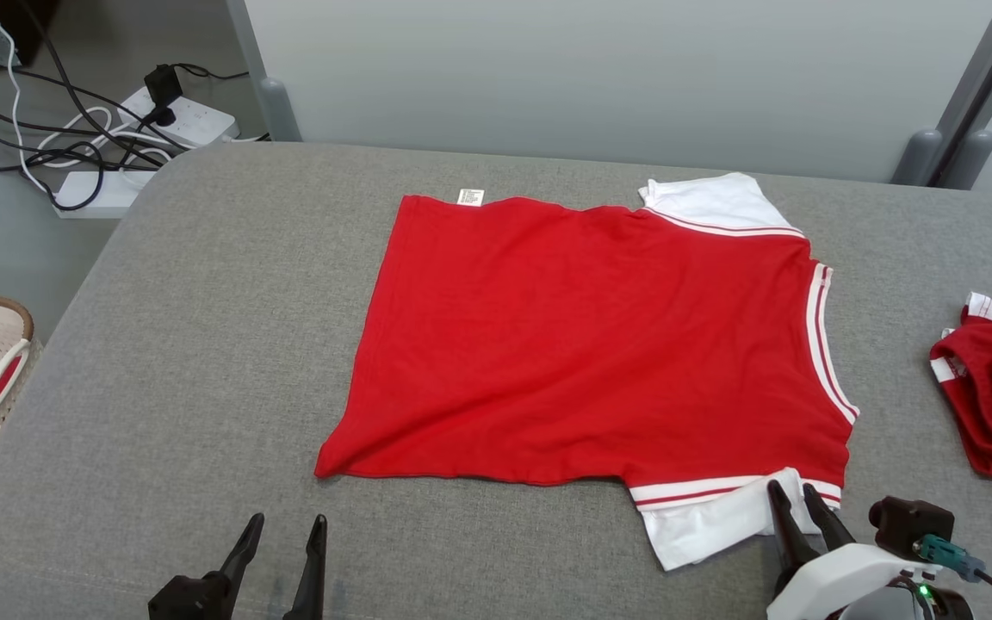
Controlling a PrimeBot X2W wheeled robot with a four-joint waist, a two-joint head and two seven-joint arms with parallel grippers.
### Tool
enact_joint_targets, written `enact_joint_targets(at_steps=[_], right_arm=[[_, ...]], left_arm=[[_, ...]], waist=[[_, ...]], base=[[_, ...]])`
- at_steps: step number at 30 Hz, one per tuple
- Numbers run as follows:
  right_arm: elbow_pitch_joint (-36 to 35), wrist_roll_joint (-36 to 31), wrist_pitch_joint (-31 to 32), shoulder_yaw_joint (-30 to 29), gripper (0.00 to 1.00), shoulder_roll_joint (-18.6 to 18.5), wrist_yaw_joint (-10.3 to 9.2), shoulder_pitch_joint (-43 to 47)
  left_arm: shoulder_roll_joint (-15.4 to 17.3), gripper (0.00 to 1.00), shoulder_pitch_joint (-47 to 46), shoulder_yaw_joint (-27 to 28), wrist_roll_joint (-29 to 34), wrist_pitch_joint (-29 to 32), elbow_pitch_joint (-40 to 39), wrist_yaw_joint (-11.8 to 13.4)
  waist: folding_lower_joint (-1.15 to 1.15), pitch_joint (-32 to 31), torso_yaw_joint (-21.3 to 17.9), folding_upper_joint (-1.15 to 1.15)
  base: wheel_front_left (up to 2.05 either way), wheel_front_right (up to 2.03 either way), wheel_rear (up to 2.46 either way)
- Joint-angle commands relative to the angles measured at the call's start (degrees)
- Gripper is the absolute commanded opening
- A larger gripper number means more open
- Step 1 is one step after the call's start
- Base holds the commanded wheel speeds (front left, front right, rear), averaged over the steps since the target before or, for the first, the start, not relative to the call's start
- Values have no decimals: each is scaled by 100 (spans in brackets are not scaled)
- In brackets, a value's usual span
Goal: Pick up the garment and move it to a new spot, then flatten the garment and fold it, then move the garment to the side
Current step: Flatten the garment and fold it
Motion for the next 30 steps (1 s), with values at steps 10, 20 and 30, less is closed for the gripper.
enact_joint_targets(at_steps=[10,20,30], right_arm=[[113,-126,-78,68,0,42,25,-270],[-164,-147,-78,166,0,47,25,-220],[-451,-133,-78,431,0,38,25,-195]], left_arm=[[24,100,-398,130,-63,-77,-136,-7],[24,100,-839,142,-367,-77,583,-149],[24,100,-1468,641,-421,-77,1478,-184]], waist=[[0,98,-18,0],[0,360,-308,0],[0,573,-756,0]], base=[[0,0,0],[0,0,0],[0,0,0]])
